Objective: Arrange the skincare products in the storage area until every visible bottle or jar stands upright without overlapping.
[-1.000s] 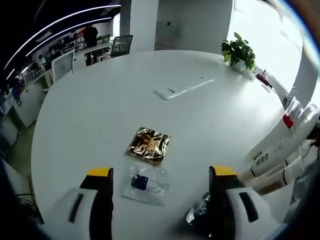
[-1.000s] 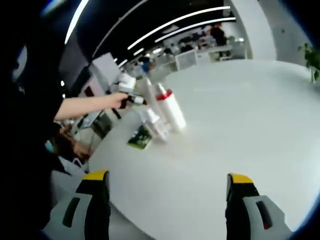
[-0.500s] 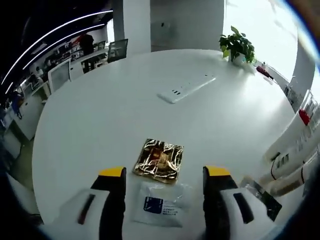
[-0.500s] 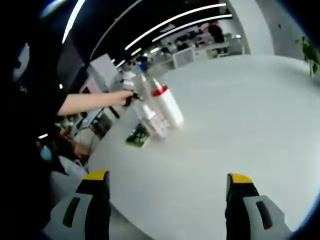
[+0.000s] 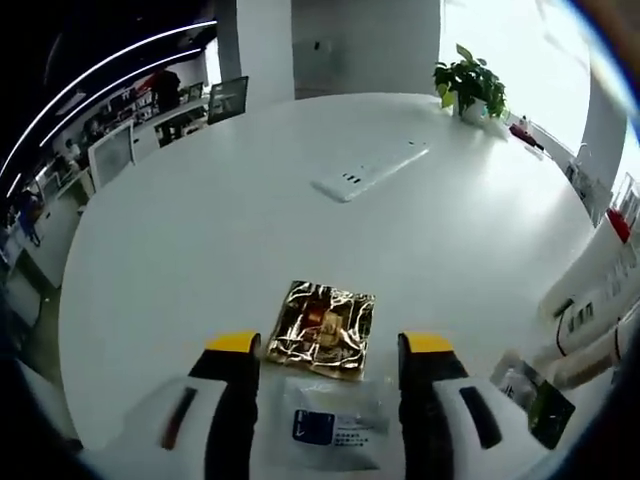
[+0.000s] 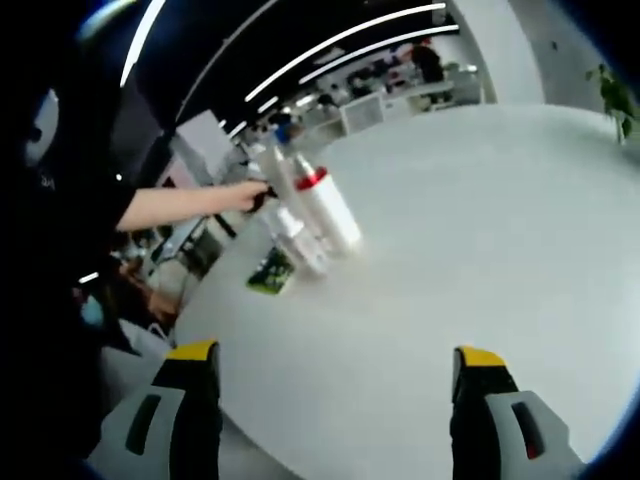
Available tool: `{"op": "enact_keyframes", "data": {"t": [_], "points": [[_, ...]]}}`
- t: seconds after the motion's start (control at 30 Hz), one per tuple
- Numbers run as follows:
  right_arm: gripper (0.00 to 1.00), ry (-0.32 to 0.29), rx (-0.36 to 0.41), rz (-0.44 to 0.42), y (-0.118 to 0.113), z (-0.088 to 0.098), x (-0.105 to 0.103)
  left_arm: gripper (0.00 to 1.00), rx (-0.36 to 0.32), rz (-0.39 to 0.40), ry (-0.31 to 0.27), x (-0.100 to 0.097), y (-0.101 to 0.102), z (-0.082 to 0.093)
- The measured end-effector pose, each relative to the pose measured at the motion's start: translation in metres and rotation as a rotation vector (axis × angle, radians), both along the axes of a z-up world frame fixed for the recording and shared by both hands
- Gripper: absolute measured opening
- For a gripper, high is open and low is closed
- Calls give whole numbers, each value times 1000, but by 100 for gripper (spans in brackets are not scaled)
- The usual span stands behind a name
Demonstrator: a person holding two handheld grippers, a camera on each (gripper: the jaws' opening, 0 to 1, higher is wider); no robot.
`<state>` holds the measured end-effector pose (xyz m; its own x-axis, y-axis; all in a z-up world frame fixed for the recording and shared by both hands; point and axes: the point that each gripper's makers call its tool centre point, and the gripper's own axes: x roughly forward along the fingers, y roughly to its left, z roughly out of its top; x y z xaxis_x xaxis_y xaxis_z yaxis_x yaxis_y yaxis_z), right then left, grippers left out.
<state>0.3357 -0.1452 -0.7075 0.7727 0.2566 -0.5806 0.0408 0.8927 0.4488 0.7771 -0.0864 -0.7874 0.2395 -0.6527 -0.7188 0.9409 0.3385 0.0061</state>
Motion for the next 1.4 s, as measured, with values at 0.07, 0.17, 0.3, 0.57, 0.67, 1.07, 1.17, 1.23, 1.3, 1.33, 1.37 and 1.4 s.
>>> {"op": "enact_keyframes", "data": {"t": [0.07,0.17,0.3,0.57,0.67,1.07,1.17,1.23,1.3,1.33,1.37,1.4], "points": [[98,-1,0,0,0,0,0,56,5,-3,4,2,-2,-3],[98,-1,-3,-1,-1,1,0,55,6,-7,13,4,-4,-6],[98,-3,-5,-9,-4,3,2,55,-5,-10,12,5,-7,-7],[98,-1,-7,-2,-3,3,5,43,-26,-10,3,5,-8,-5],[98,0,-6,3,-2,2,6,43,-23,-20,-9,4,-8,-3],[98,2,0,-1,-3,1,7,39,-18,-28,-13,1,-9,-1],[98,2,1,-2,-3,1,7,38,-17,-31,-12,1,-9,-2],[98,1,0,-2,-3,1,8,36,-16,-32,-14,0,-10,-2],[98,1,2,-1,-3,1,7,24,-16,-34,-19,1,-9,0],[98,2,1,-2,-3,1,7,20,-14,-37,-24,1,-9,1],[97,3,1,-2,-3,1,7,19,-11,-34,-22,1,-9,0],[98,3,0,-2,-3,1,7,18,-14,-24,-14,2,-9,0]]}}
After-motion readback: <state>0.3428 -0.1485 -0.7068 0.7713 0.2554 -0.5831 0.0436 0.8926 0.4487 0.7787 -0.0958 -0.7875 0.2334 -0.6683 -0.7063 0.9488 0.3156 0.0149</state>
